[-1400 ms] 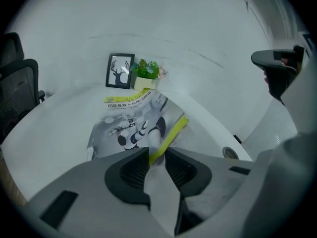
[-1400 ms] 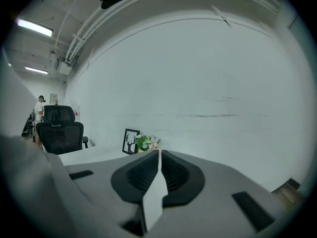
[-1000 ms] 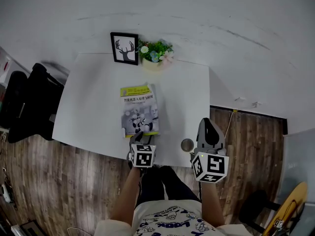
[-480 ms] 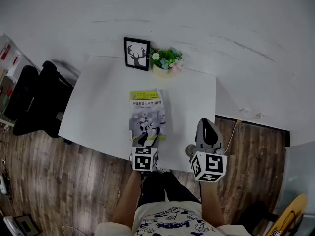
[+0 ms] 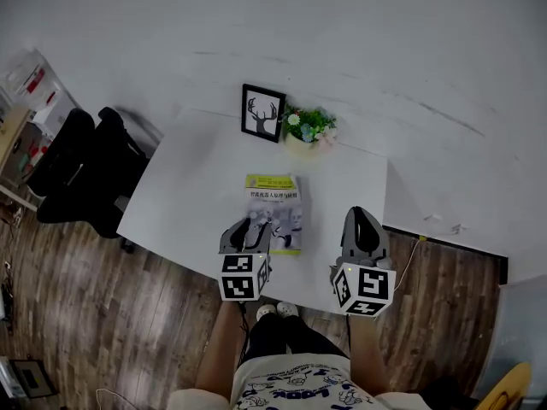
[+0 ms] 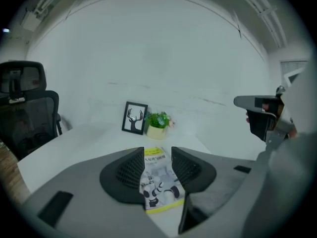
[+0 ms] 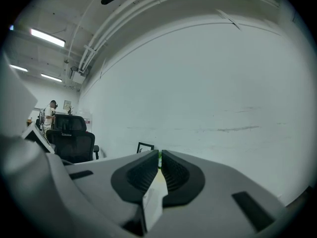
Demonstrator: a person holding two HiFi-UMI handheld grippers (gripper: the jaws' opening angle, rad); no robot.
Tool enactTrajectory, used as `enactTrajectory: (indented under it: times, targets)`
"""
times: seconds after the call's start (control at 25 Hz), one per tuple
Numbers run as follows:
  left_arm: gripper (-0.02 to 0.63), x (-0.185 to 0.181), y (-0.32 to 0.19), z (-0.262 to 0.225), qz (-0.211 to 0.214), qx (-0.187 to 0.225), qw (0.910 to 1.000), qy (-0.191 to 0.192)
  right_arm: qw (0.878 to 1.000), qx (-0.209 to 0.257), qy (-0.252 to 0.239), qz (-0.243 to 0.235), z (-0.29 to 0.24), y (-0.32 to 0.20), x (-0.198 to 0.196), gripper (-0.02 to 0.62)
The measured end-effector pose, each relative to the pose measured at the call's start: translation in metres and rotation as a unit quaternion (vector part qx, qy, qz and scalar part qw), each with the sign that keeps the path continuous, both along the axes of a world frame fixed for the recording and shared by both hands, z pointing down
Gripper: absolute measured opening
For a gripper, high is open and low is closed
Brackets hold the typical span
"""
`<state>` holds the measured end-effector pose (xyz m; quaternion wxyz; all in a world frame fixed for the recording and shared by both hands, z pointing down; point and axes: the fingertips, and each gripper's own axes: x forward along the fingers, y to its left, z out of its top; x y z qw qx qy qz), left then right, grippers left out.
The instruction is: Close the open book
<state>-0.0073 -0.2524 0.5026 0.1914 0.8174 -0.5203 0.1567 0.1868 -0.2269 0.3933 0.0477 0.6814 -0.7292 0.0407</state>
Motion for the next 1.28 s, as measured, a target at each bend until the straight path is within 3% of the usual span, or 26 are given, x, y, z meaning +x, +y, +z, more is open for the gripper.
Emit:
enactTrajectory:
  times: [0.44,0.88,1.28]
  targets:
    - [0.122,-0.04,-0.006,-0.106,-0.051,0.129,0.9903,0.003,0.999,0.041,-0.001,-0.031,-0.037,-0.01,-0.028,0.037]
    - [0.053,-0.061,0.01,-0.155,-0.082,0.194,0.9775,-0.008,0.997,0.066,-0.001,-0.05,-0.06,-0.008,-0.046,0.037]
    - [0.023,-0.078,0.02,-0.175,-0.108,0.214,0.9709,-0.011,0.995,0.076,-0.006,-0.057,-0.069,-0.007,-0.056,0.037]
